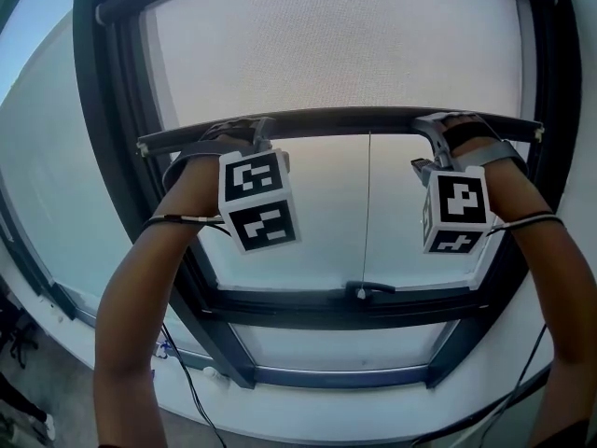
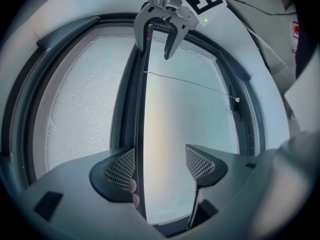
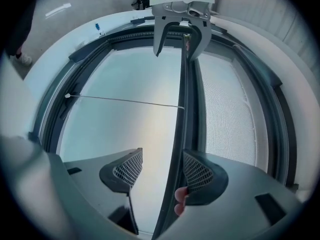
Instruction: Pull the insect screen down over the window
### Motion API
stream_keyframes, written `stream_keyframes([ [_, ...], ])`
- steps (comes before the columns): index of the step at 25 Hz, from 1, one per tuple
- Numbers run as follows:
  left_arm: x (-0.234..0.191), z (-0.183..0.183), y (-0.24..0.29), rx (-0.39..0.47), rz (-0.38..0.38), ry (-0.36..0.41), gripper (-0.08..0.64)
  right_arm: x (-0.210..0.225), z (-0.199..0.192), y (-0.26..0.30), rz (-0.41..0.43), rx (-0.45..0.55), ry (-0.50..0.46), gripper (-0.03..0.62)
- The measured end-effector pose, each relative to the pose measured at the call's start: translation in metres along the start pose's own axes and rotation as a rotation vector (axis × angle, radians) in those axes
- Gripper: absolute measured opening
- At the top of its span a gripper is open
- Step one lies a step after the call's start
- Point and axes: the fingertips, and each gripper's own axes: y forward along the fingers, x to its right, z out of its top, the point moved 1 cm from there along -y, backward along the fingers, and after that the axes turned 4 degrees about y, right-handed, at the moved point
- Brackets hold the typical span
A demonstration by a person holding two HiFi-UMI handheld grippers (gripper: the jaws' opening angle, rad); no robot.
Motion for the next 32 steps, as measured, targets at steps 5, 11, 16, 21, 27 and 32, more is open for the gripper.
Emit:
stream_keyframes([
  [5,0.013,-0.001,-0.007,0.021,-0.060,-0.017,0.320,-0.009,0.006,-0.008,0.077,0.027,0.044,0.245],
  [11,0.023,0.000,-0.008,0.023,-0.104,-0.019,0.319,-0.018,0.008,-0.012,0.129,0.030,0.058,0.245],
  [16,0.070,0.005,0.006,0.036,-0.214,-0.008,0.319,-0.068,0.010,-0.007,0.186,0.016,-0.022,0.245],
  [21,0.083,0.004,0.012,0.039,-0.205,0.003,0.319,-0.083,0.012,-0.004,0.195,0.010,-0.041,0.245],
  [27,0.082,0.002,0.018,0.036,-0.142,0.013,0.319,-0.081,0.015,0.000,0.147,0.015,0.090,0.245],
  [32,0.081,0.003,0.019,0.035,-0.113,0.012,0.319,-0.080,0.016,0.002,0.105,0.005,0.173,0.245],
])
